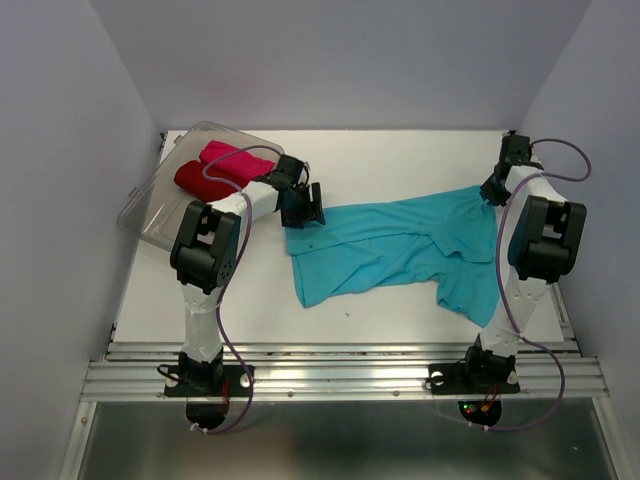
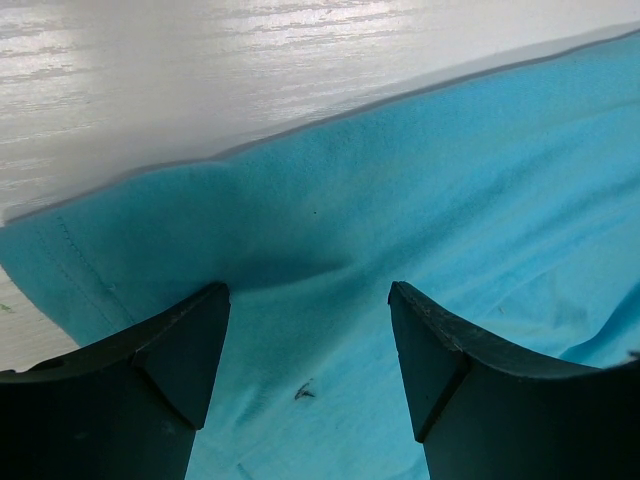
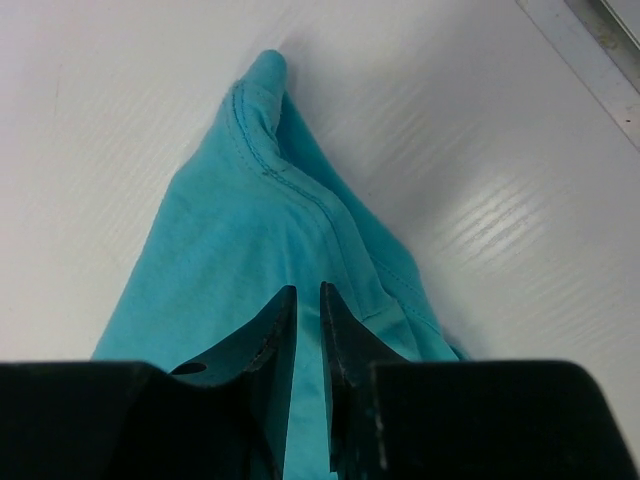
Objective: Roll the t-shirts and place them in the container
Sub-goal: Fold the T-shirt at the center of the board.
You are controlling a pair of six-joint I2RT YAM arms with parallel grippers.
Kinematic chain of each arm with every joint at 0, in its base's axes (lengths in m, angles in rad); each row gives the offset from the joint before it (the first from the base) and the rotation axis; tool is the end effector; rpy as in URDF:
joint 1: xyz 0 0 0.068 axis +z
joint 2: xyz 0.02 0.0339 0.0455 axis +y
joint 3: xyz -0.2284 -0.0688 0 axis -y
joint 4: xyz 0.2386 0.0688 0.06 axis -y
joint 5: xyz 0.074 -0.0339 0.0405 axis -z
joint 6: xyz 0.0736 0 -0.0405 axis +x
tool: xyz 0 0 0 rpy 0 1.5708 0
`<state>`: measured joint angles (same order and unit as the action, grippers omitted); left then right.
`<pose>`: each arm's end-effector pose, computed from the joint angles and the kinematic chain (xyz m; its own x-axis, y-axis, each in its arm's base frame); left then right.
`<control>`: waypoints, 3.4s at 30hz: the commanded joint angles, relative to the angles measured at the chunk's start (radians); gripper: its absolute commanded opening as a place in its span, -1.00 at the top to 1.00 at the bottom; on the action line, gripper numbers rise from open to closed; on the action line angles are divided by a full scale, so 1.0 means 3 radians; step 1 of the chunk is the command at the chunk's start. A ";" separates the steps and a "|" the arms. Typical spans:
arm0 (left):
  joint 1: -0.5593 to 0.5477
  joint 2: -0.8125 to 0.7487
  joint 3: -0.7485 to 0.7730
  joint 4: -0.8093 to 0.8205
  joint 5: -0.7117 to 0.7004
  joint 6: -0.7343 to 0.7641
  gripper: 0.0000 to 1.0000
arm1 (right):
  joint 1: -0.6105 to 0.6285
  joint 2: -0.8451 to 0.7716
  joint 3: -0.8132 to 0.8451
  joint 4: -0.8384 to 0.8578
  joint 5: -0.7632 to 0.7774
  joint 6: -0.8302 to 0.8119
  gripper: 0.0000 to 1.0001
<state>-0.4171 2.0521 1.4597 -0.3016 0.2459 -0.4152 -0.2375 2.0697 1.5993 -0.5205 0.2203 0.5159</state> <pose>0.4025 -0.1980 0.1192 -0.8669 -0.0438 -0.4965 0.1996 0.8823 -0.4263 0.4327 -0.1213 0.1374 -0.5366 0.6252 -0.5668 0.7020 0.7034 0.1113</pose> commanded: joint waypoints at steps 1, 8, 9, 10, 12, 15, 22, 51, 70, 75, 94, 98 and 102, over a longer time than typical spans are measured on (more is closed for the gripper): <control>0.0066 0.0165 -0.0034 -0.0217 -0.0247 0.0121 -0.54 | -0.0027 -0.0043 -0.0131 0.0181 0.0109 -0.0063 0.57; 0.0066 0.0236 0.0068 -0.0253 -0.0303 0.0152 -0.54 | -0.0027 0.0381 0.0104 0.0160 0.0196 -0.0094 0.58; 0.0076 0.0251 0.0079 -0.0258 -0.0318 0.0157 -0.54 | -0.0027 0.0423 0.0140 0.0155 0.0282 -0.0099 0.58; 0.0076 0.0287 0.0114 -0.0263 -0.0349 0.0167 -0.54 | -0.0027 0.0459 0.0206 0.0135 0.0329 -0.0104 0.58; 0.0102 0.0313 0.0135 -0.0263 -0.0395 0.0167 -0.54 | -0.0027 0.0566 0.0273 0.0124 0.0426 -0.0119 0.58; 0.0112 0.0349 0.0247 -0.0293 -0.0436 0.0177 -0.54 | -0.0027 0.0673 0.0421 0.0124 0.0452 -0.0129 0.58; 0.0117 0.0604 0.0742 -0.0457 -0.0446 0.0208 -0.54 | -0.0027 0.1128 0.1028 0.0130 0.0381 -0.0211 0.59; -0.0430 -0.1358 -0.0631 -0.0386 -0.0728 -0.0165 -0.57 | -0.0027 -0.1800 -0.1464 -0.0080 -0.0243 0.0009 -0.10; -0.0767 -0.1395 -0.1818 0.0381 -0.0431 -0.1029 -0.53 | -0.0027 -0.2671 -0.2519 -0.0566 -0.0371 0.0187 -0.37; -0.0798 -0.1221 -0.1844 0.0494 -0.0390 -0.1060 -0.42 | -0.0027 -0.2578 -0.2560 -0.0566 -0.0443 0.0330 -0.37; -0.0686 -0.1461 -0.1532 0.0156 -0.0518 -0.0856 1.00 | -0.0292 -0.2722 -0.3056 -0.0597 -0.0351 0.1016 -0.26; -0.0665 -0.1415 -0.1481 0.0146 -0.0436 -0.0794 1.00 | -0.0292 -0.2701 -0.3122 -0.0433 -0.0290 0.1016 -0.12; -0.0640 -0.1380 -0.1460 0.0161 -0.0375 -0.0764 1.00 | -0.0292 -0.2681 -0.3137 -0.0361 -0.0193 0.1016 -0.01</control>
<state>-0.6136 1.6619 0.9867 -0.2298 0.1131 -0.6765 -0.3157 1.2652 0.6632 -0.6891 0.1081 0.8051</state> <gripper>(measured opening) 0.026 0.523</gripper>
